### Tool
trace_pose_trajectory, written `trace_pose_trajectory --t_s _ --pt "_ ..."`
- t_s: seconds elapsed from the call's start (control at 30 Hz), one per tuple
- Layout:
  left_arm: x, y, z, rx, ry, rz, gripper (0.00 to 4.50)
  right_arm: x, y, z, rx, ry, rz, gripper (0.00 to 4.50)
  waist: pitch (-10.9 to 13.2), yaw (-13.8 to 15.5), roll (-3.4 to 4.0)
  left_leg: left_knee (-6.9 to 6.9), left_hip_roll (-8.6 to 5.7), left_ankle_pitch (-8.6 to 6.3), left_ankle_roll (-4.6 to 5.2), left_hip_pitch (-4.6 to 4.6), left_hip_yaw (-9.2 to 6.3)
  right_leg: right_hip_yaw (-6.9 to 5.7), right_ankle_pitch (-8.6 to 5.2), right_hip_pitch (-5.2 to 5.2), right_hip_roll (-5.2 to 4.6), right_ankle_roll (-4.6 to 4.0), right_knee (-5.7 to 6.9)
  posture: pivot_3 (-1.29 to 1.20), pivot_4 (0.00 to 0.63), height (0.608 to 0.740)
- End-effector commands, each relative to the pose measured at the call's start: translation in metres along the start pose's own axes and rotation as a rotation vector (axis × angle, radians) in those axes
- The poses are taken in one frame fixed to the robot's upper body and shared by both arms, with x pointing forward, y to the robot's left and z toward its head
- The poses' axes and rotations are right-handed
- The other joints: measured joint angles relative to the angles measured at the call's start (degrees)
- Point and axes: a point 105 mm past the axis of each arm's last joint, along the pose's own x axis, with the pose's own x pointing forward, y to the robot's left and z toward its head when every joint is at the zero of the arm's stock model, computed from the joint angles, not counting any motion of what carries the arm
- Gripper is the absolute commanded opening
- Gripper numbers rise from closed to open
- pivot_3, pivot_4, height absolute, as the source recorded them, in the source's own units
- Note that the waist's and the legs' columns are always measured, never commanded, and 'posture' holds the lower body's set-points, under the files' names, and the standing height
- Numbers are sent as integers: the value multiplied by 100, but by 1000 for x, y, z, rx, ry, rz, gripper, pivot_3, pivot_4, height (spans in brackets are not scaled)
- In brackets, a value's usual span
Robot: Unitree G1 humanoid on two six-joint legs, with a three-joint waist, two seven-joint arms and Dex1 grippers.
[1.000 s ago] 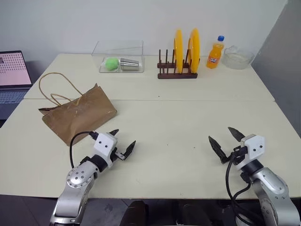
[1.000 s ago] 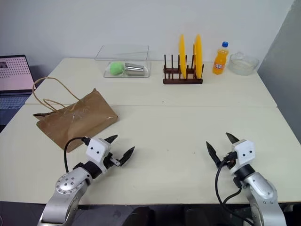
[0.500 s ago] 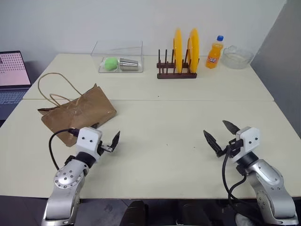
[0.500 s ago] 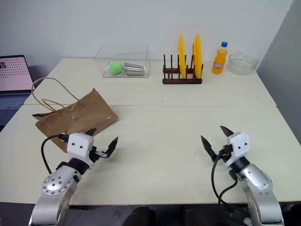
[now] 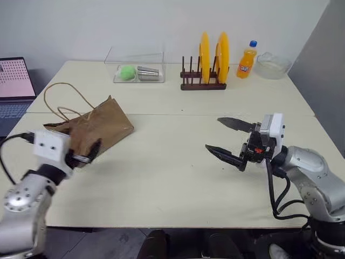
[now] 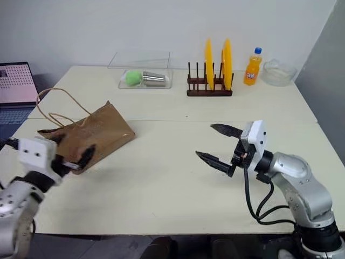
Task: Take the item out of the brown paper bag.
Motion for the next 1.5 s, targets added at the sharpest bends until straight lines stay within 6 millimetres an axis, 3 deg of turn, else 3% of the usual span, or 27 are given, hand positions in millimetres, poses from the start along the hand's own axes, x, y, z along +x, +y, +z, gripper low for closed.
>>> trace_pose_trajectory --t_s 0.03,0.1,0.33,0.53,0.87,1.07,1.23,1.33,1.5 --pt "-7 5 20 10 -9 -73 4498 3 -2 5 1 -23 34 4500 4 -3 -8 0 0 0 0 -2 0 0 0 -2 0 0 0 0 150 740" --pt "-10 10 22 26 19 -114 4498 5 -3 4 -1 -20 44 4500 7 -7 -11 -2 0 0 0 -4 -2 -1 0 -7 0 -1 2 0 150 740" --pt "-9 55 51 42 53 -104 4498 6 1 1 -5 -6 86 4500 11 -6 -4 -2 1 0 0 -1 -3 -3 -1 -7 0 -4 6 0 150 740" --pt "-3 67 52 60 169 -212 4498 10 10 10 -30 -7 153 4500 14 -12 0 -6 1 -1 -1 -6 -2 -2 -3 -15 0 -7 3 0 150 740" --pt "24 97 43 115 289 -266 4498 20 19 23 -77 4 250 4500 16 -11 2 -6 0 -1 0 -15 0 -4 -2 -24 -3 -7 4 0 150 740" --pt "43 95 36 138 331 -316 4498 24 20 25 -92 7 274 4500 12 -9 -4 9 -2 0 0 -87 0 -8 17 -91 -2 -32 18 0 150 740" --pt "53 90 28 120 369 -375 4498 26 20 29 -103 5 277 4500 12 -15 -4 9 -3 0 0 -89 0 -9 17 -94 -3 -32 19 0 150 740" --pt "56 88 26 109 378 -401 3986 26 20 31 -109 3 276 4500 12 -24 -5 9 -3 0 0 -91 2 -9 17 -95 -3 -32 20 0 150 740" --pt "57 84 18 115 413 -442 2467 27 22 33 -114 1 283 4500 12 -39 -5 10 -3 0 0 -90 2 -9 17 -95 -3 -32 22 0 150 740"
